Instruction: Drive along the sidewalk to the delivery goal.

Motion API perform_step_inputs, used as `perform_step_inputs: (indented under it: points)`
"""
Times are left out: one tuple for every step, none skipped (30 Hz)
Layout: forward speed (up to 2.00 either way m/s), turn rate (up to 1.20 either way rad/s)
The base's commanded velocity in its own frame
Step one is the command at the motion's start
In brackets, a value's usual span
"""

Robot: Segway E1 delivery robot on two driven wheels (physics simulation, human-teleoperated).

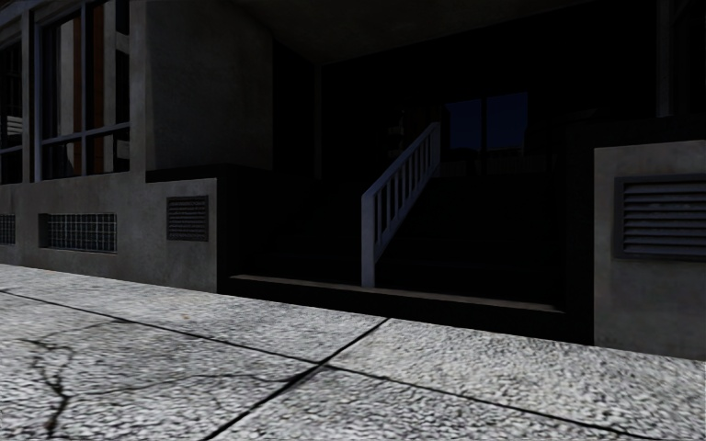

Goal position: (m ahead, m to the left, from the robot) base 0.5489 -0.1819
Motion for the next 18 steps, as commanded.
perform_step_inputs:
  points:
    - [0.00, 0.00]
    - [0.00, 0.00]
    - [0.00, 0.00]
    - [0.00, 0.00]
    - [0.00, 0.00]
    - [0.00, 0.00]
    - [0.00, 0.00]
    - [0.00, 0.00]
    - [0.00, 0.00]
    - [0.00, 0.00]
    - [0.00, 0.00]
    - [0.00, 0.00]
    - [0.00, 0.00]
    - [0.00, 0.00]
    - [0.00, 0.00]
    - [0.00, 0.00]
    - [0.00, 0.00]
    - [0.00, 0.00]
